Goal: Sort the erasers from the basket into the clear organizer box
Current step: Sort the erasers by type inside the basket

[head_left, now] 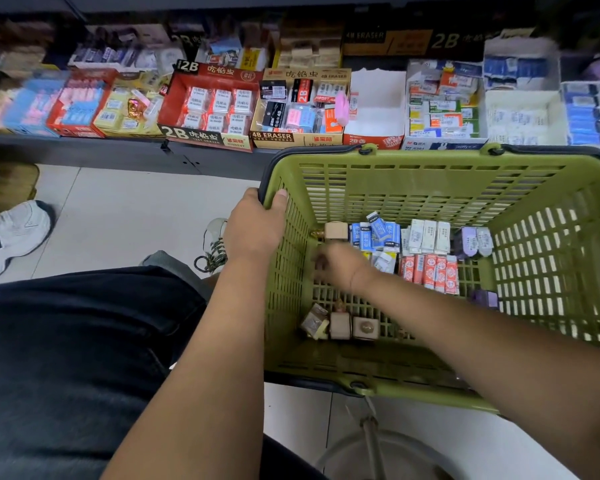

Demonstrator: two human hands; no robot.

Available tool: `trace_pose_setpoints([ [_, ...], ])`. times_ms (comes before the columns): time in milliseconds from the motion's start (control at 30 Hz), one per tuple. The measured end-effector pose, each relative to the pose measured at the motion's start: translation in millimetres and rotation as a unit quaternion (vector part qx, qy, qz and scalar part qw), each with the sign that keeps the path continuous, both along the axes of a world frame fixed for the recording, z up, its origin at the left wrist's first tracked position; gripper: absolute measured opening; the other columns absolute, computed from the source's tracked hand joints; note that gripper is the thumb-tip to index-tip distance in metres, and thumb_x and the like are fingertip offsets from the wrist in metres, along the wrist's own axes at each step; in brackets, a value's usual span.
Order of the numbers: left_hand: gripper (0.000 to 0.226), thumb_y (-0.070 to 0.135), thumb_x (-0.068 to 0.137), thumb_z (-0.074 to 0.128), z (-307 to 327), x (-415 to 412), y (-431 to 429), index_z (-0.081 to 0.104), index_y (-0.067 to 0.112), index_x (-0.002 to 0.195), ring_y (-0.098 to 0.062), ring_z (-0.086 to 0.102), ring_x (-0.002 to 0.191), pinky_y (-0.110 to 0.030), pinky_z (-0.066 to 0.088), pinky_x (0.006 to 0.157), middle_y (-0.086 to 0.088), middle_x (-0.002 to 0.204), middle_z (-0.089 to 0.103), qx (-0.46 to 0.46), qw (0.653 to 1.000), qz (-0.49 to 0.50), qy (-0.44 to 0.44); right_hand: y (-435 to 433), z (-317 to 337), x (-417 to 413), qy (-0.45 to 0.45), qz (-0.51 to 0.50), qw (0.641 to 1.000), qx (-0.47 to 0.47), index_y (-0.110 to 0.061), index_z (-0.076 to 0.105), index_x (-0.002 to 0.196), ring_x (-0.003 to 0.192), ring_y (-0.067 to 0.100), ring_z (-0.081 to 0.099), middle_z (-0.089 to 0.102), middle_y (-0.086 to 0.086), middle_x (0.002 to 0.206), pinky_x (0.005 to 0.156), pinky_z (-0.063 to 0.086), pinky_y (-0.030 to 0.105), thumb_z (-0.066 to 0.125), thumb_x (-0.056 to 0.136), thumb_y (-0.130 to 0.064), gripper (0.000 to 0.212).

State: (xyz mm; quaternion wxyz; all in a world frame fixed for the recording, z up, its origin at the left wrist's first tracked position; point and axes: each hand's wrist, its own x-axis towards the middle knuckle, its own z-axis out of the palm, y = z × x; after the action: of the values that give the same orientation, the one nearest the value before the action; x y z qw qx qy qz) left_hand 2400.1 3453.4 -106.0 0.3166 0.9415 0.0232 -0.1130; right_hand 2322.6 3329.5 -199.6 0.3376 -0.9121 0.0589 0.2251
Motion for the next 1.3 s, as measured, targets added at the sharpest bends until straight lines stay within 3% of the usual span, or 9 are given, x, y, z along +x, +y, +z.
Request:
trace_pose_setpoints([
  [100, 0.034, 0.049, 0.095, 0.045, -0.3, -1.1, -0.4, 0.055, 0.017, 0.102, -0.023, 0.051, 0.085, -0.032, 0.039, 0.073, 0.004, 0.085, 0.055, 0.002, 1.000, -0.001, 0.000, -22.2, 4.4, 24.1, -0.063, -0.009, 0.993, -0.103, -0.009, 0.058, 0.118, 0.109, 0.030, 0.057, 0.055, 0.012, 0.122, 0.087, 0.049, 0.035, 0.061, 0.088, -0.018, 0.032],
  [267, 0.034, 0.050, 0.095, 0.046, -1.8, 0.0, -0.3, 0.053, 0.018, 0.100, -0.023, 0.052, 0.085, -0.032, 0.039, 0.073, 0.003, 0.089, 0.057, 0.010, 1.000, -0.003, -0.004, -33.1, -4.2, 37.9, -0.020, 0.091, 0.967, -0.236, -0.006, 0.051, 0.122, 0.107, 0.032, 0.059, 0.050, 0.013, 0.125, 0.074, 0.048, 0.036, 0.060, 0.089, -0.012, 0.035],
  [533, 0.041, 0.053, 0.093, 0.046, -3.6, -0.8, -1.4, 0.055, 0.015, 0.104, -0.024, 0.054, 0.085, -0.032, 0.041, 0.071, 0.001, 0.091, 0.061, 0.036, 0.999, -0.002, -0.015, -27.7, -21.4, 43.8, -0.033, 0.129, 0.940, -0.313, -0.006, 0.052, 0.120, 0.102, 0.032, 0.060, 0.041, 0.013, 0.129, 0.065, 0.044, 0.036, 0.060, 0.082, 0.003, 0.040],
  [800, 0.042, 0.053, 0.093, 0.046, -1.5, -0.1, 0.6, 0.057, 0.016, 0.107, -0.024, 0.054, 0.085, -0.033, 0.040, 0.071, 0.002, 0.090, 0.060, 0.039, 0.999, 0.004, -0.006, -40.9, -10.9, 29.4, -0.036, 0.027, 0.989, -0.139, -0.011, 0.055, 0.107, 0.101, 0.029, 0.058, 0.053, 0.009, 0.114, 0.075, 0.047, 0.032, 0.069, 0.078, -0.037, 0.041],
  [933, 0.041, 0.053, 0.093, 0.047, -0.7, 0.9, 0.9, 0.057, 0.017, 0.107, -0.022, 0.052, 0.083, -0.032, 0.038, 0.071, 0.005, 0.085, 0.057, 0.031, 0.999, 0.007, -0.010, -63.2, 19.4, 3.8, -0.079, -0.073, 0.994, 0.013, -0.014, 0.052, 0.095, 0.084, 0.021, 0.057, 0.057, 0.003, 0.093, 0.067, 0.044, 0.028, 0.074, 0.069, -0.025, 0.036],
  [1033, 0.041, 0.054, 0.092, 0.047, -1.2, 0.7, 0.6, 0.057, 0.017, 0.108, -0.021, 0.051, 0.083, -0.032, 0.037, 0.071, 0.005, 0.087, 0.057, 0.030, 0.999, 0.008, -0.010, -85.3, 35.9, -30.7, -0.022, -0.096, 0.984, 0.146, -0.015, 0.048, 0.100, 0.070, 0.014, 0.056, 0.056, 0.004, 0.091, 0.064, 0.043, 0.024, 0.072, 0.071, -0.009, 0.039],
  [1133, 0.039, 0.053, 0.092, 0.047, -1.4, 0.5, 0.9, 0.056, 0.017, 0.105, -0.021, 0.049, 0.082, -0.032, 0.035, 0.071, 0.005, 0.087, 0.056, 0.034, 0.999, 0.009, -0.015, -103.7, 35.2, -65.2, 0.049, -0.027, 0.994, 0.094, -0.010, 0.057, 0.110, 0.078, 0.013, 0.059, 0.058, 0.005, 0.095, 0.073, 0.046, 0.020, 0.070, 0.072, -0.004, 0.041],
  [1233, 0.034, 0.053, 0.092, 0.048, -2.6, -0.6, 0.6, 0.054, 0.020, 0.099, -0.022, 0.048, 0.082, -0.032, 0.034, 0.072, 0.007, 0.082, 0.052, 0.034, 0.999, 0.010, -0.011, -109.3, 21.1, -89.4, 0.100, -0.043, 0.988, 0.113, 0.000, 0.059, 0.109, 0.096, 0.030, 0.059, 0.058, 0.014, 0.101, 0.090, 0.047, 0.036, 0.069, 0.072, 0.003, 0.038],
  [1300, 0.032, 0.053, 0.092, 0.048, -2.9, -1.3, -0.2, 0.052, 0.021, 0.098, -0.022, 0.048, 0.082, -0.032, 0.035, 0.073, 0.007, 0.080, 0.051, 0.032, 0.999, 0.006, -0.011, -107.0, 12.3, -98.2, 0.115, -0.072, 0.984, 0.114, -0.007, 0.054, 0.111, 0.092, 0.025, 0.059, 0.057, 0.008, 0.096, 0.088, 0.048, 0.039, 0.069, 0.075, -0.001, 0.040],
])
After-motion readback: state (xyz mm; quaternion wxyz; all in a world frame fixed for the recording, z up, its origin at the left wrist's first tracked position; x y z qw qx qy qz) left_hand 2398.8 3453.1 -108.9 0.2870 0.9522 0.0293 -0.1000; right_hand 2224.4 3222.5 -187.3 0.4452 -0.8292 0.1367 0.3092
